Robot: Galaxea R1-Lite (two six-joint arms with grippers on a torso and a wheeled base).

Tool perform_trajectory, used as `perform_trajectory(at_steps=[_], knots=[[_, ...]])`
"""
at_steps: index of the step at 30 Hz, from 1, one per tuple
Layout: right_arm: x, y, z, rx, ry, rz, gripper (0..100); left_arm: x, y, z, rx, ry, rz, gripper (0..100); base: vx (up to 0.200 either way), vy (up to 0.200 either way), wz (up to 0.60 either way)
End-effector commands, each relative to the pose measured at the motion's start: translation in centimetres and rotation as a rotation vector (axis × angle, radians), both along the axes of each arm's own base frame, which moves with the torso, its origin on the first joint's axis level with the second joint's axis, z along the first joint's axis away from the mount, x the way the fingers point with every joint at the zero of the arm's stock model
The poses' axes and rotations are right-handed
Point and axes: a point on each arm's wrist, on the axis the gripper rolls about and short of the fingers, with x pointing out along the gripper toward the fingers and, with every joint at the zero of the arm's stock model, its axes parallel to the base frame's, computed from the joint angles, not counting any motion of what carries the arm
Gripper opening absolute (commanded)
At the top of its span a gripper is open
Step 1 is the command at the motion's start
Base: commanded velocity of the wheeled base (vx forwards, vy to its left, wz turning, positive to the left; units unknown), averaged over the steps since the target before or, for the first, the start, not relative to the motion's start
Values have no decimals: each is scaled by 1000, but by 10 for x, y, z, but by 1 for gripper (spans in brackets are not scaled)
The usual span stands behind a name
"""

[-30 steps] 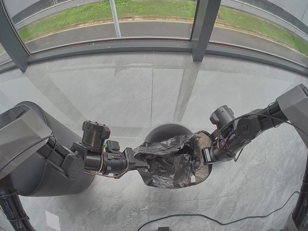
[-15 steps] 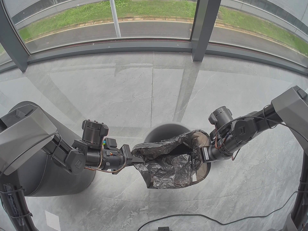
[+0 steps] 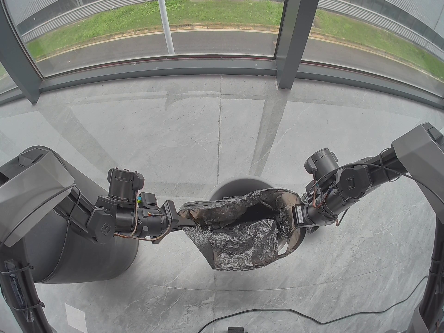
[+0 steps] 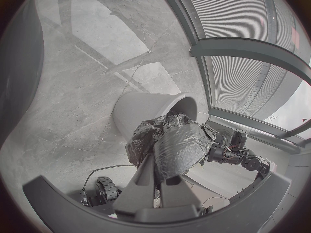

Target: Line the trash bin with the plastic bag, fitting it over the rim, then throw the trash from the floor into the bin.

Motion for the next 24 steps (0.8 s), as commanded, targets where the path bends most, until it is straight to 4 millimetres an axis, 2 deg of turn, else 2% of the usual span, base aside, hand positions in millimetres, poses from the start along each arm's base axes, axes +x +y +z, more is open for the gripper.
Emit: perform_trajectory(at_steps=[1,9,15,24], knots=[[3,-1,2,4,-9,-5,0,3,4,-4,8,0,8,0,0,0,0],[7,-2,5,11,-23,-14,0,15,-2,-1,6,-44,-9,0,0,0,0],[12,-6,3,11,-26,-31,0,27,-9,-13,30,-4,-25,0,0,0,0],[15,-7,5,17,-37,-35,0,35,0,-13,37,-2,-1,0,0,0,0]])
